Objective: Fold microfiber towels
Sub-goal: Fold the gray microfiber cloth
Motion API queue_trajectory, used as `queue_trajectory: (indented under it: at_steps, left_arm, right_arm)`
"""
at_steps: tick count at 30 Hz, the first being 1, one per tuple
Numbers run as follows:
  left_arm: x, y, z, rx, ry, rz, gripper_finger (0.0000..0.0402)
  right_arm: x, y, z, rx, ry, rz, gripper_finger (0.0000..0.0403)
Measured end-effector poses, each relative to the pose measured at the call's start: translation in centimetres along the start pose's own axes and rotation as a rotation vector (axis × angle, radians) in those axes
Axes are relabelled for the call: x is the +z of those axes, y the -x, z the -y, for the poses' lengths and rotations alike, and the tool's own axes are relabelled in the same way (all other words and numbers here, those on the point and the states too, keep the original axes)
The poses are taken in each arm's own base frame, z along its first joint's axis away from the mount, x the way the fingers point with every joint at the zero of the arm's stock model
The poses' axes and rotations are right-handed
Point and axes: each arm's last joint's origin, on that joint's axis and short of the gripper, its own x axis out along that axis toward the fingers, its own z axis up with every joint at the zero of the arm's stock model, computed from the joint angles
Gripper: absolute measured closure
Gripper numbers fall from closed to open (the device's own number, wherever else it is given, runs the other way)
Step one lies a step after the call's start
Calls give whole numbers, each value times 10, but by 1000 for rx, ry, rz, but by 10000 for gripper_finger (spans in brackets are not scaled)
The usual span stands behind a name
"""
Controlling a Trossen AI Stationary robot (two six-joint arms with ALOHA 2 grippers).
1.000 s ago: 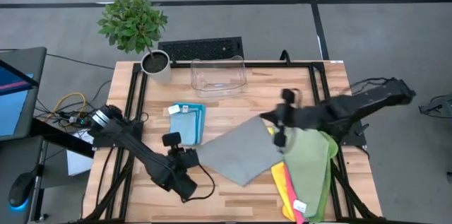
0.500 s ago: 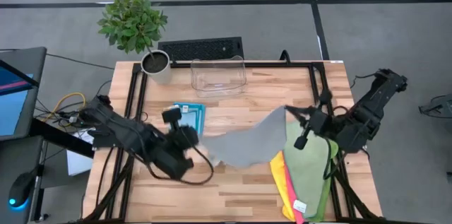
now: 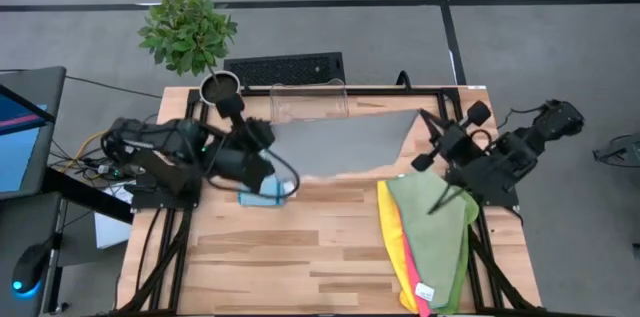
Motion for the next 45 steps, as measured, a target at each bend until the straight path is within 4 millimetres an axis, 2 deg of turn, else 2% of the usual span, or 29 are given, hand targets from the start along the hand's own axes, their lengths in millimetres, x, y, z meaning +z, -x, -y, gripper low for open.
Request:
queue_trajectory:
  at_steps: [4, 8, 11, 15, 20, 24, 28, 31, 35, 38, 42, 45]
  left_arm:
    - [1, -13, -3, -95, 40, -84, 401]
    - [1, -13, 10, -184, 79, -120, 401]
    - [-5, -11, 33, -265, 83, -126, 401]
    - [-24, -17, 69, -284, 42, -193, 401]
    - [-54, -27, 112, -348, 46, -277, 401]
    - [-74, -34, 134, -361, 39, -302, 401]
    - [-85, -39, 140, -337, 44, -331, 401]
    - [-87, -39, 140, -326, 43, -339, 401]
    - [-87, -39, 140, -324, 23, -334, 401]
    - [-88, -39, 139, -318, 7, -340, 401]
    - [-89, -38, 139, -316, -15, -343, 401]
    - [-89, -38, 139, -316, -22, -341, 401]
  right_arm:
    - [-12, -2, -2, 58, -38, -38, 397]
    - [-24, 7, -20, 191, -75, -95, 397]
    - [-30, 20, -42, 273, -87, -125, 397]
    - [-38, 37, -76, 320, -71, -143, 391]
    - [-50, 37, -124, 278, -19, -181, 326]
    - [-63, 19, -164, 256, 49, -290, 266]
    - [-68, -2, -206, 323, 126, -324, 206]
    - [-66, -25, -235, 461, 146, -342, 173]
    - [-62, -65, -266, 709, 121, -277, 161]
    - [-69, -95, -276, 839, 117, -252, 162]
    - [-90, -123, -295, 1029, 143, -247, 163]
    - [-109, -132, -314, 1073, 206, -214, 163]
